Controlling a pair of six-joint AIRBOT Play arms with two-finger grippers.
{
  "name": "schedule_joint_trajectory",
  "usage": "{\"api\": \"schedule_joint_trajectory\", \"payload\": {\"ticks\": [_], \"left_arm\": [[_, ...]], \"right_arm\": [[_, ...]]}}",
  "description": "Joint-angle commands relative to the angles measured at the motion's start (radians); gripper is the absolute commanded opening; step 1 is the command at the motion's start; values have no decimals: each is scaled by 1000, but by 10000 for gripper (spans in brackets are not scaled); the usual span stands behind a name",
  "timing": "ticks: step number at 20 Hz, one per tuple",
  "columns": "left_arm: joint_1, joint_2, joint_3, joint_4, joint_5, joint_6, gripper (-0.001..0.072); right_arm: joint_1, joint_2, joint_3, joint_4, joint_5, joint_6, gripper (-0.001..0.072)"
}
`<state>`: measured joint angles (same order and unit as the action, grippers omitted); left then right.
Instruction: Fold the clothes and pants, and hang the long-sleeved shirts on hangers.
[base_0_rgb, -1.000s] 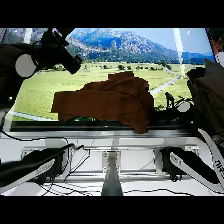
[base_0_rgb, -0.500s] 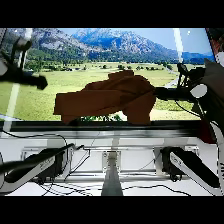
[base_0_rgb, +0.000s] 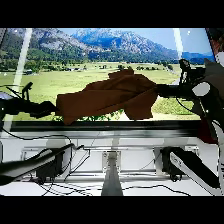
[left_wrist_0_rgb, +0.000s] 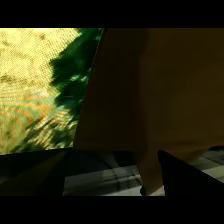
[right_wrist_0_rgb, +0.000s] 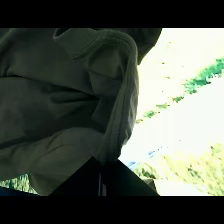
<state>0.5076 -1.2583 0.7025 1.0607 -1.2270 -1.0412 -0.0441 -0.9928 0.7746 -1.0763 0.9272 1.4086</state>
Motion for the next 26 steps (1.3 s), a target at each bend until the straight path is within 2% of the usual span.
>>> {"api": "schedule_joint_trajectory", "payload": {"ticks": [1, 3, 4, 7, 8, 11, 13, 15, 18, 22, 26], "left_arm": [[18, -83, -32, -74, 72, 37, 614], [17, -122, -32, -92, 76, 37, 612], [16, -141, -32, -89, 76, 37, 581], [16, -167, -32, -98, 76, 64, 215], [16, -166, -28, -98, 75, 64, 120], [16, -166, 35, -107, 12, 87, 17], [16, -164, 127, -177, -80, 116, 17], [16, -144, 245, -312, -145, 134, 16], [16, -76, 435, -554, -151, 152, 16], [17, 38, 698, -826, -111, 171, 16], [48, 209, 880, -860, 57, 171, 16]], "right_arm": [[1, 1, 1, 0, 0, 0, 23], [1, 1, 1, 1, 2, 0, 23], [1, 1, 1, 4, 6, 0, 23], [1, 1, 1, 7, 26, 0, 23], [1, 1, 1, 7, 29, 0, 23], [1, 2, 2, 7, 23, -3, 23], [1, 3, 13, 6, 19, -27, 23], [1, 3, 68, 6, 20, -53, 23], [1, 4, 232, 6, 23, -72, 23], [1, 35, 500, 6, 23, -122, 23], [1, 130, 760, 6, 23, -176, 23]]}}
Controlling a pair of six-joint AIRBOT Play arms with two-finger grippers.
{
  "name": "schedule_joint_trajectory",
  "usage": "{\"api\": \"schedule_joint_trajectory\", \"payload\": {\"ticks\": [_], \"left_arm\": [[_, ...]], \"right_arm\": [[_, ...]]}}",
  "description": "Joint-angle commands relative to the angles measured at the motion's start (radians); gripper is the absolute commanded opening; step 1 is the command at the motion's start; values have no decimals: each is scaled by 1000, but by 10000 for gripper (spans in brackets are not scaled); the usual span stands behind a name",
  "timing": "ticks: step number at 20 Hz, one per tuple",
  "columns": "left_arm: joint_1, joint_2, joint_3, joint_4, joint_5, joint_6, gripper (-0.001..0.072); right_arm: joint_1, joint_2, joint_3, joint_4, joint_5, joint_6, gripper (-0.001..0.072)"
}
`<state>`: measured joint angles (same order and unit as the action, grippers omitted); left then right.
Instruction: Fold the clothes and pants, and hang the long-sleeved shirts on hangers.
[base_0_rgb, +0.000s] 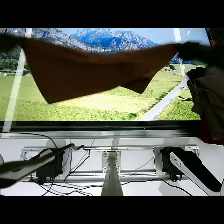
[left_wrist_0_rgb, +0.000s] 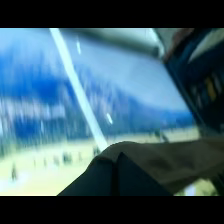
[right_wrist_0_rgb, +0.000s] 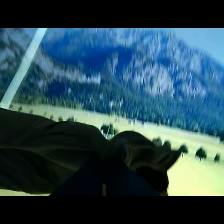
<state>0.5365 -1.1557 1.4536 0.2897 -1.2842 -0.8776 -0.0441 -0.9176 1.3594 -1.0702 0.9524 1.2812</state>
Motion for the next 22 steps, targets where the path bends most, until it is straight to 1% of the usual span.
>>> {"api": "schedule_joint_trajectory", "payload": {"ticks": [1, 3, 5, 8, 10, 11, 13, 14, 15, 16, 18, 20, 22], "left_arm": [[40, 164, 135, -89, 174, 7, 15], [102, 275, 135, -74, 255, 7, 16], [175, 377, 135, -20, 290, 7, 16], [246, 494, 135, 156, 328, 1, 16], [253, 521, 135, 237, 338, -8, 16], [253, 519, 134, 266, 337, -37, 16], [252, 465, 132, 278, 317, -95, 16], [243, 419, 132, 278, 293, -103, 16], [223, 369, 132, 280, 244, -103, 15], [199, 307, 132, 294, 168, -103, 16], [105, 171, 132, 353, 21, -103, 14], [-39, 25, 132, 509, -34, -103, 14], [-192, -126, 132, 696, -29, -103, 14]], "right_arm": [[1, 84, 224, -1, -2, -60, 23], [1, 150, 298, 0, -2, -64, 23], [1, 213, 342, 0, -2, -65, 23], [1, 280, 379, 0, -8, -65, 23], [1, 294, 383, 0, -32, -64, 22], [1, 283, 383, -8, -36, -64, 22], [1, 229, 383, -43, -36, -64, 22], [1, 187, 382, -53, -36, -64, 22], [1, 129, 382, -52, -25, -63, 22], [1, 69, 382, -50, -1, -59, 22], [1, -68, 382, -51, 86, -59, 22], [1, -214, 382, -53, 190, -33, 22], [1, -361, 378, -53, 296, -32, 22]]}}
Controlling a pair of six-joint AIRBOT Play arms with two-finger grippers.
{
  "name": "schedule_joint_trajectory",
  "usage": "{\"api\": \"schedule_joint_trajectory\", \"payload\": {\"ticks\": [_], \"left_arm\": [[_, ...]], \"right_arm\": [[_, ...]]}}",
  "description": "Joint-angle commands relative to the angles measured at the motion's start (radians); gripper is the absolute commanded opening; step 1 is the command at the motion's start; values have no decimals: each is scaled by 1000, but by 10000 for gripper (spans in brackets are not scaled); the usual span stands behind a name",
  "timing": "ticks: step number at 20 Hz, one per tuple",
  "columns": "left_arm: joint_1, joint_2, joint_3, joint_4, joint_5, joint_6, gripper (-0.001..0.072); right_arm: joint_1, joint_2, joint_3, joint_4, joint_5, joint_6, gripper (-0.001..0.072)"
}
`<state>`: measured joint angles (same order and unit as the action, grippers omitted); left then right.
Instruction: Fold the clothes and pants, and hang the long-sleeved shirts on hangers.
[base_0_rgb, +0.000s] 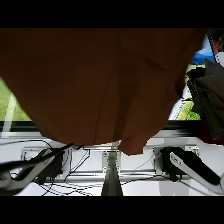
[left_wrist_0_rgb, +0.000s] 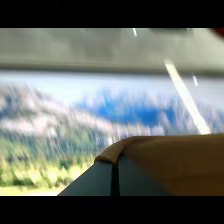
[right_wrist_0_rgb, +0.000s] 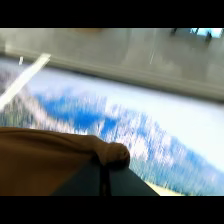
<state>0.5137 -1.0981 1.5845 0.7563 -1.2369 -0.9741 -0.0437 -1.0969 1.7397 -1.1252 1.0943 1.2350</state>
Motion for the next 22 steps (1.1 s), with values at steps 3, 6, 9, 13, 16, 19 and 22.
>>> {"api": "schedule_joint_trajectory", "payload": {"ticks": [3, 6, 9, 13, 16, 19, 22], "left_arm": [[-333, -406, 2, 441, 9, -7, 15], [-381, -539, 2, 507, 188, -101, 16], [-381, -592, 2, 501, 269, -164, 16], [-378, -595, 2, 502, 150, -164, 16], [-375, -602, 1, 572, -89, -164, 15], [-386, -640, -13, 613, -197, -232, 16], [-389, -686, -33, 515, -193, -306, 499]], "right_arm": [[0, -379, -26, -14, 179, 13, 23], [0, -517, -26, -60, 52, 13, 22], [0, -580, -26, -64, -71, 13, 23], [-21, -584, -26, -160, 0, 12, 22], [-50, -586, -31, -197, 261, 11, 22], [-68, -586, -110, -195, 450, 11, 23], [-68, -586, -222, -179, 409, 57, 529]]}}
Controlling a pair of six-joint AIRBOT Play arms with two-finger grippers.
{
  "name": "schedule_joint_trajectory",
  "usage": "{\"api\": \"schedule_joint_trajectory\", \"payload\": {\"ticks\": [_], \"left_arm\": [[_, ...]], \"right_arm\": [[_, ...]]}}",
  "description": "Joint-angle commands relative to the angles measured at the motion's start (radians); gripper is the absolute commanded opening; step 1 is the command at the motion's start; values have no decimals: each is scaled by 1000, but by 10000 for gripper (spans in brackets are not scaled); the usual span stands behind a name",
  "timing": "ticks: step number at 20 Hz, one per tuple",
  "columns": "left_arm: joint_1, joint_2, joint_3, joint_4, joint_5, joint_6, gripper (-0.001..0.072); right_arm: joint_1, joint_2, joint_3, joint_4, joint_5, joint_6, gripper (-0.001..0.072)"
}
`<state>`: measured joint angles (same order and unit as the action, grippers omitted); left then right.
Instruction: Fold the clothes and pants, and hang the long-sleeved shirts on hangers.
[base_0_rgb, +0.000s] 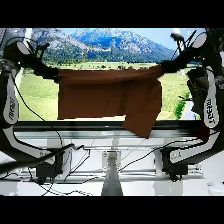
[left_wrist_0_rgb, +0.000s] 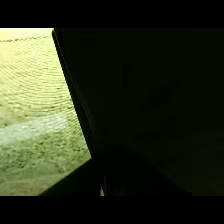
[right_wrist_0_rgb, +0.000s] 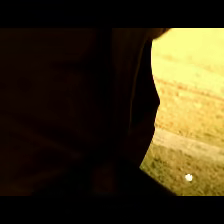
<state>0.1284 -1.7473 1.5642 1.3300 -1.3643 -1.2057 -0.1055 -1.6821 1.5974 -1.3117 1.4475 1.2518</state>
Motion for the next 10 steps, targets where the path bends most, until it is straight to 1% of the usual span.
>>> {"api": "schedule_joint_trajectory", "payload": {"ticks": [1, 2, 3, 4, 5, 6, 7, 8, 10], "left_arm": [[-4, -45, -13, -90, -62, -134, 666], [-4, -46, -13, -105, -68, -170, 656], [-4, -37, -12, -108, -87, -172, 651], [4, -18, -12, -98, -108, -171, 569], [18, 13, -12, -92, -123, -160, 411], [35, 54, -12, -93, -126, -135, 328], [55, 107, -12, -93, -125, -114, 314], [80, 174, -13, -93, -123, -87, 286], [136, 318, -21, -95, -117, -32, 286]], "right_arm": [[-6, -1, -96, 21, 43, 78, 703], [-6, 0, -96, 19, 49, 97, 701], [-6, 9, -95, 16, 60, 98, 701], [-7, 24, -95, 7, 66, 98, 697], [-7, 48, -95, -11, 72, 98, 683], [-7, 76, -96, -26, 80, 97, 683], [-7, 111, -101, -48, 84, 92, 683], [-7, 156, -118, -77, 80, 86, 683], [-25, 254, -201, -102, 75, 67, 683]]}}
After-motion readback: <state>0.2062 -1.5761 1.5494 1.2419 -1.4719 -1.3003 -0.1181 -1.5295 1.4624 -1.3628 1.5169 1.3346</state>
